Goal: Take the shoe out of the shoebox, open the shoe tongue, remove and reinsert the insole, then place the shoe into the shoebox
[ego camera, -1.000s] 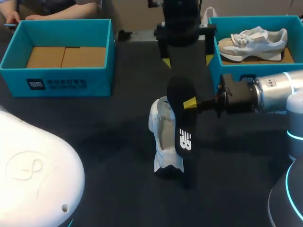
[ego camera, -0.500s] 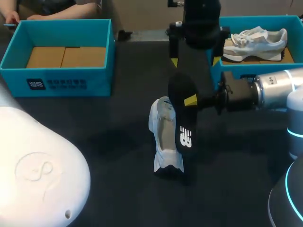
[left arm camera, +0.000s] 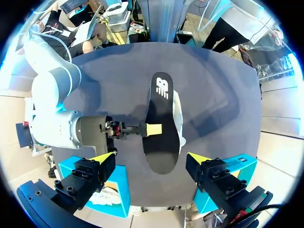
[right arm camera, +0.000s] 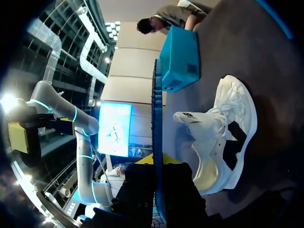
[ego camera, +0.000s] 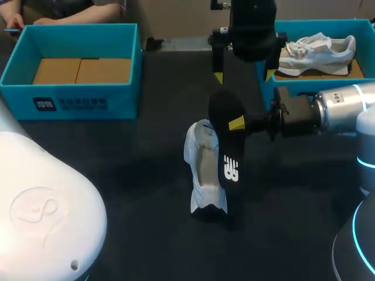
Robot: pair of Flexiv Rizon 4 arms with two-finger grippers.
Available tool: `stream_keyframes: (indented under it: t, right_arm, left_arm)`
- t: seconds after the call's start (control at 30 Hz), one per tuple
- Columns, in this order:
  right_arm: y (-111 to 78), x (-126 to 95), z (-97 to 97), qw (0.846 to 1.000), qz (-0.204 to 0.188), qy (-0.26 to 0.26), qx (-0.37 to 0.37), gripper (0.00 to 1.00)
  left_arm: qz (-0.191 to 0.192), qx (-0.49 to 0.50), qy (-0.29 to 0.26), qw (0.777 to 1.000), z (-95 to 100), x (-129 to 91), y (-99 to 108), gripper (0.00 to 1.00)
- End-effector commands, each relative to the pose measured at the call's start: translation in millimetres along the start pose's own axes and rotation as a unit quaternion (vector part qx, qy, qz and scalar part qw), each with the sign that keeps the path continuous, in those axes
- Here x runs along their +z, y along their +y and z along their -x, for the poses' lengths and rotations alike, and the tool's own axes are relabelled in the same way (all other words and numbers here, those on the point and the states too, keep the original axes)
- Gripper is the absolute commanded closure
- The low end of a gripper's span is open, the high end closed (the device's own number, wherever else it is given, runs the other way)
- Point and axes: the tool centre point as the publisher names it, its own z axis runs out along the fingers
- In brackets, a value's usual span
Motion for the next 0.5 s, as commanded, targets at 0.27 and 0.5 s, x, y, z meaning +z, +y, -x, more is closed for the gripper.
stream_keyframes:
  t: [0.27, 0.5]
  right_arm:
    - [-1.9, -1, -4.7, 1.0, -0.001, -0.003, 0.0, 1.0]
    - [-3.9, -6, -8.9, 1.0, 0.002, -0.007, 0.003, 1.0]
  left_arm:
    - [0.019, -0.006, -0.055, 0.998, -11.3, -10, -6, 0.0]
    - [0.038, -0.02, -0.126, 0.991, -24.8, -13, -11, 0.0]
